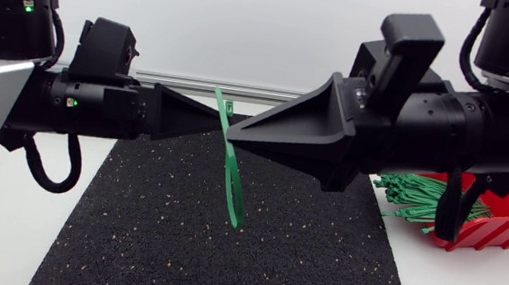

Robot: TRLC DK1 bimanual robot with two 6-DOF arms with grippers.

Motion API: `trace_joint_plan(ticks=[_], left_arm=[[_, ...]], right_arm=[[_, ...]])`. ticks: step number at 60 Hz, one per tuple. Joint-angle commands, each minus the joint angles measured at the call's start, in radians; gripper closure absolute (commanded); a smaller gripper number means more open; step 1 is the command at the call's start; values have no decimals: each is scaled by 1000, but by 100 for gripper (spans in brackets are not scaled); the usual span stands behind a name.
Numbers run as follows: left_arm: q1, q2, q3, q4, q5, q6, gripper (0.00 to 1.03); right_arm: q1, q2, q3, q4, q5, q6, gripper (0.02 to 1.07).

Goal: Take a green cable tie from the red box, thread the tail through the head to close it, then place it in the transparent bin on the left.

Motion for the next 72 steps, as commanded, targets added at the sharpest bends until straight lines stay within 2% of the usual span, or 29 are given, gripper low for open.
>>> trace_joint_plan(ticks=[1,11,31,48,61,72], left_arm=[[-16,-36,-36,36,-19,-41,99],[-12,-36,-62,93,-27,-47,99],[-21,-128,-131,153,-106,-23,99],[-118,-191,-167,151,-238,72,99],[-135,-206,-189,151,-281,108,99],[-135,-229,-197,149,-284,108,99]], right_arm=[[0,18,39,-35,-16,37,101],[-3,26,62,-155,-23,74,101],[-12,38,71,-164,-17,160,101],[-11,47,88,-195,-17,166,101],[-15,35,86,-193,-17,167,101],[-20,35,86,-190,-17,167,101]])
